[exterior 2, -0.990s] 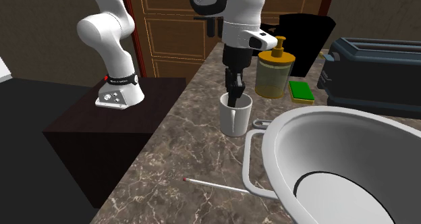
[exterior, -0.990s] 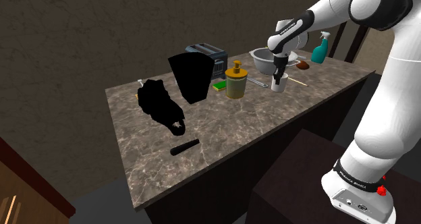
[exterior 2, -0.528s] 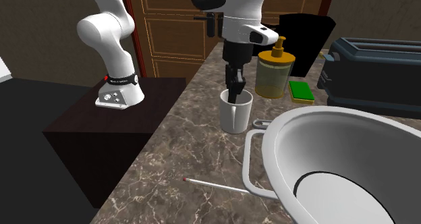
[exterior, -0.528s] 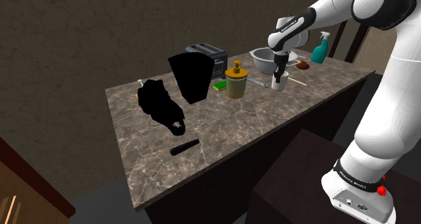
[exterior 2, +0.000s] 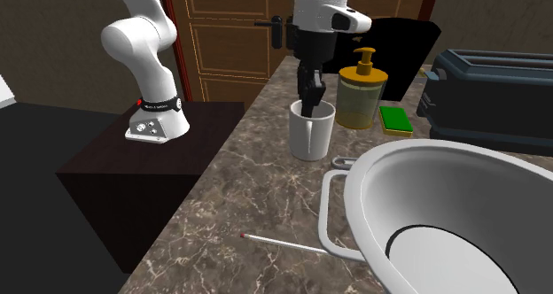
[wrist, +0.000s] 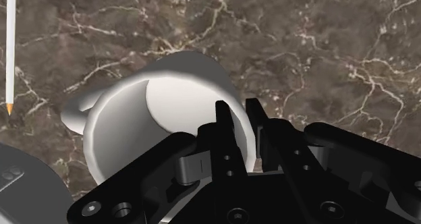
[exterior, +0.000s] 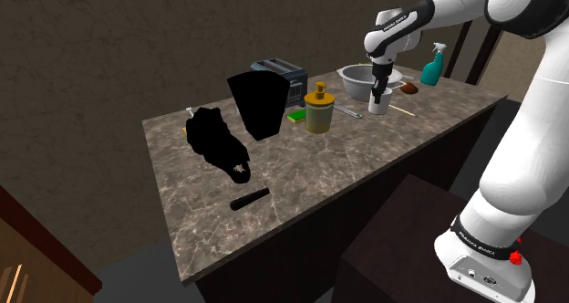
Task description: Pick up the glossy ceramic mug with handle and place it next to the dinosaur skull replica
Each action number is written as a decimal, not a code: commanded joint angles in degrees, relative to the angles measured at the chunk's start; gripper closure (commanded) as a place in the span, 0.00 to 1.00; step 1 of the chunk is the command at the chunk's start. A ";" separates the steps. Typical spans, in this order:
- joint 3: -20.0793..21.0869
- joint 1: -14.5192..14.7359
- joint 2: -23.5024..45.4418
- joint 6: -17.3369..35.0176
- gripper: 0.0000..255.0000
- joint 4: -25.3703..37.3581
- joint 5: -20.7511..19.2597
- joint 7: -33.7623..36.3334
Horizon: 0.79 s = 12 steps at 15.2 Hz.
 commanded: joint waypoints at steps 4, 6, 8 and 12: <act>-0.02 0.15 -1.66 -3.68 1.00 2.11 -0.55 0.15; -0.02 0.20 -2.15 -5.14 1.00 3.10 -0.70 0.17; -0.01 0.24 -2.60 -6.62 1.00 4.15 -0.83 0.17; 0.02 0.31 -3.35 -9.57 1.00 6.41 -1.03 0.13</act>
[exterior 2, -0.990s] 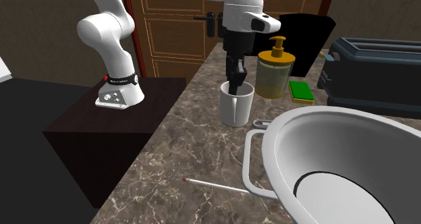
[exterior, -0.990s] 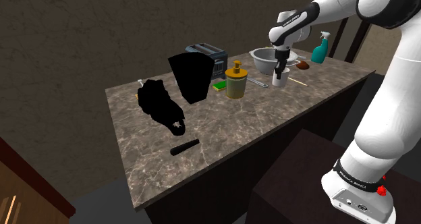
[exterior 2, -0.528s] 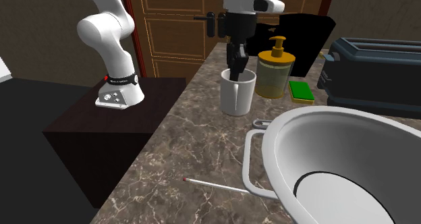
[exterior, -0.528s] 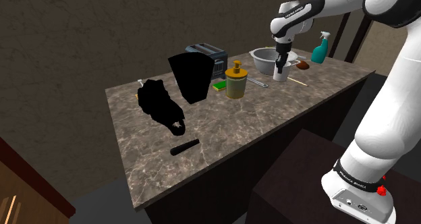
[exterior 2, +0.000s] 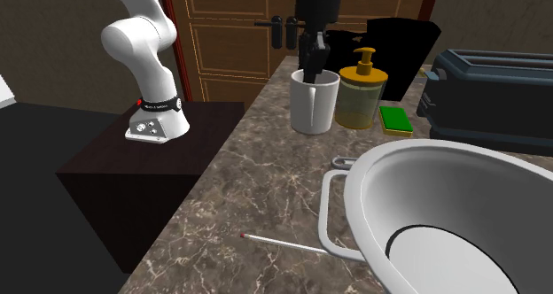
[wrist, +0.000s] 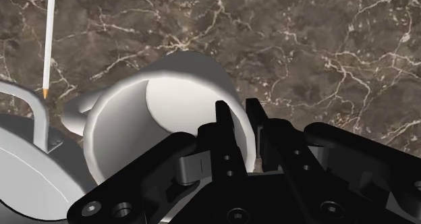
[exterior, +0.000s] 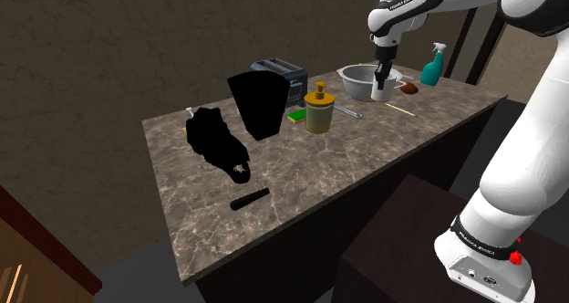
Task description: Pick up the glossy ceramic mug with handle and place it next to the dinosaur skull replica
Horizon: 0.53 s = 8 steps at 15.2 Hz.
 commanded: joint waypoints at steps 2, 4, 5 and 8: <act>0.01 0.03 -0.49 -2.22 1.00 1.75 -0.13 -0.09; 0.02 0.06 -0.74 -3.72 1.00 3.01 -0.18 -0.14; 0.03 0.07 -0.84 -4.46 1.00 3.67 -0.20 -0.17; 0.04 0.10 -1.08 -6.73 1.00 5.71 -0.24 -0.29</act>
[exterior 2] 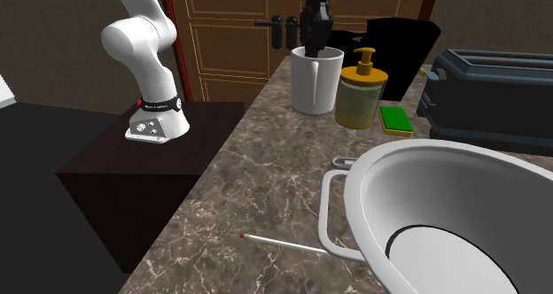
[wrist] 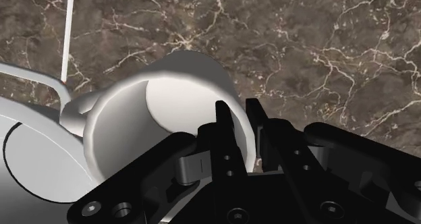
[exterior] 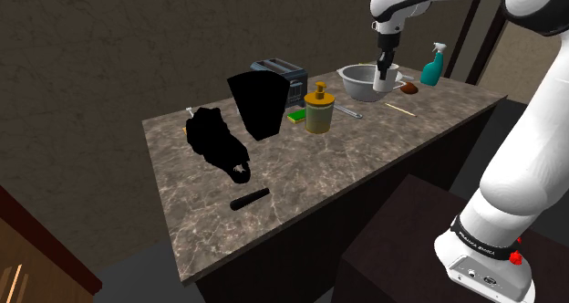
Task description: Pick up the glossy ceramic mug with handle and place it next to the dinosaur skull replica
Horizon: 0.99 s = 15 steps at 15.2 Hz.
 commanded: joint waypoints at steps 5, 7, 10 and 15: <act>0.01 0.02 -0.28 -4.53 1.00 4.27 -0.03 -0.31; 0.00 0.02 -0.23 -6.08 1.00 5.87 0.01 -0.44; -0.01 0.00 -0.06 -8.42 1.00 8.38 0.10 -0.66; -0.07 -0.08 0.54 -12.40 1.00 12.95 0.34 -1.11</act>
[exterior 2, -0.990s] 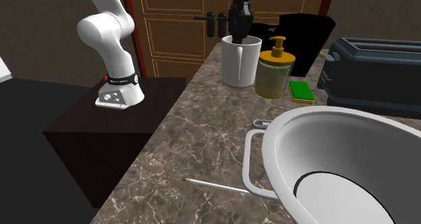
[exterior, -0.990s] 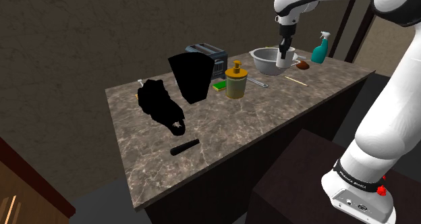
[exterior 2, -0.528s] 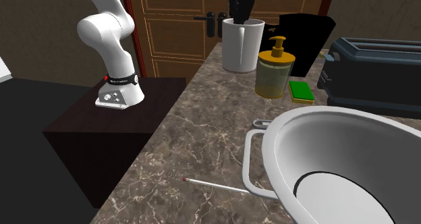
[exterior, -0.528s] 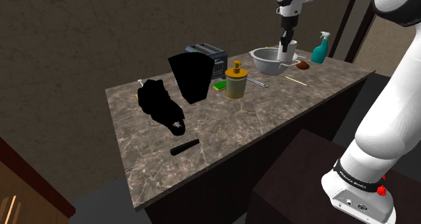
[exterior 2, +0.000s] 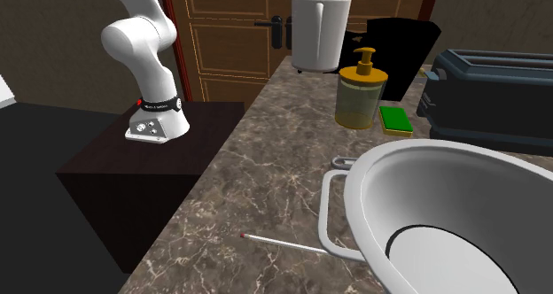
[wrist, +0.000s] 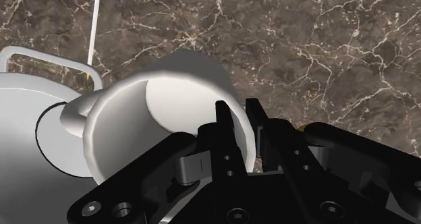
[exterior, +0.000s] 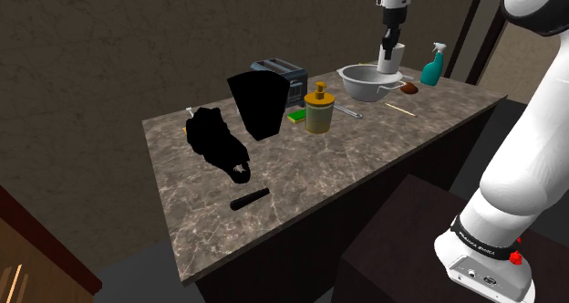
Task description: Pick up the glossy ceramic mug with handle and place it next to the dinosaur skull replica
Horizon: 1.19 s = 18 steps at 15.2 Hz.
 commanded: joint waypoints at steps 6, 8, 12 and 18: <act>2.73 3.02 -2.25 -1.72 1.00 -0.88 -0.70 5.66; 4.16 4.46 -3.23 -1.84 1.00 -1.96 -0.91 8.54; 7.03 7.20 -4.43 -2.20 1.00 -3.24 -0.97 14.16; 11.31 11.12 -4.39 -3.01 1.00 -3.07 -0.46 22.29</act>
